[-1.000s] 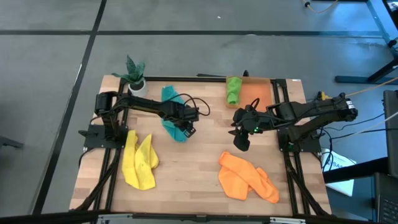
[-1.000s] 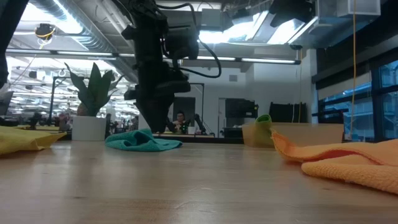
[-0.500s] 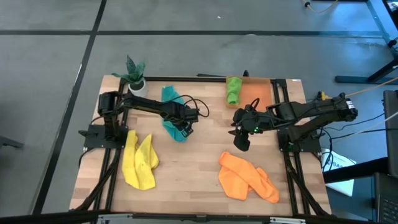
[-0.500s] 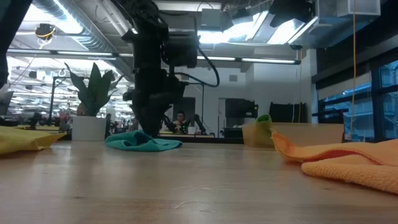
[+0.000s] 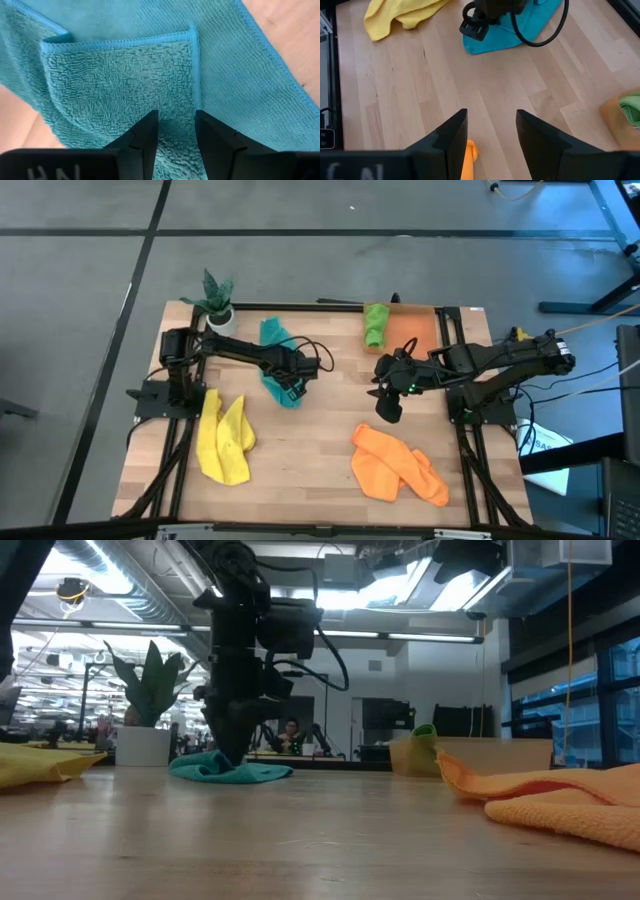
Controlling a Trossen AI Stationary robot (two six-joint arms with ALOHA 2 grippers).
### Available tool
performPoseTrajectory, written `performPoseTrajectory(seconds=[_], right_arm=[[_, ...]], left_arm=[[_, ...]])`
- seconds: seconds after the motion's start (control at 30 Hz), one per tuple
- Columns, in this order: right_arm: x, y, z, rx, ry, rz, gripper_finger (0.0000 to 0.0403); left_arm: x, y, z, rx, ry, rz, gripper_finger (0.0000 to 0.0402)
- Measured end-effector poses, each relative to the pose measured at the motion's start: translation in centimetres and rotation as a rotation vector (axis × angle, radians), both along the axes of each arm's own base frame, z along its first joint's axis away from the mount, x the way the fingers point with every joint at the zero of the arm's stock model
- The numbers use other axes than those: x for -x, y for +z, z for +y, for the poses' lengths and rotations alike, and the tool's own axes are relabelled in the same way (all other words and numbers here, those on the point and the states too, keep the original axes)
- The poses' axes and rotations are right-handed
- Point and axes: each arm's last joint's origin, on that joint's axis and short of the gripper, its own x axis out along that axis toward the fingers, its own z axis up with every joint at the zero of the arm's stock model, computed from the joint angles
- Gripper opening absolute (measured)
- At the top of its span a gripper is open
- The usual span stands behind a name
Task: Roll microfiber towels into tight, uniform cylinder then place into a basket
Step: Fold the blue towel
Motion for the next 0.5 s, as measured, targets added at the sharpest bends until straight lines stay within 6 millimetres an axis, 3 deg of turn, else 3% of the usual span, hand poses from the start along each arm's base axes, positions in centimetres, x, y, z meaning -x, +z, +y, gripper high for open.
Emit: performPoseTrajectory(seconds=[0.5], right_arm=[[0.0,0.0,0.0,0.001,0.002,0.001,0.0170]], left_arm=[[-1.1,1.0,-1.3,-0.007,-0.097,-0.022,0.0120]])
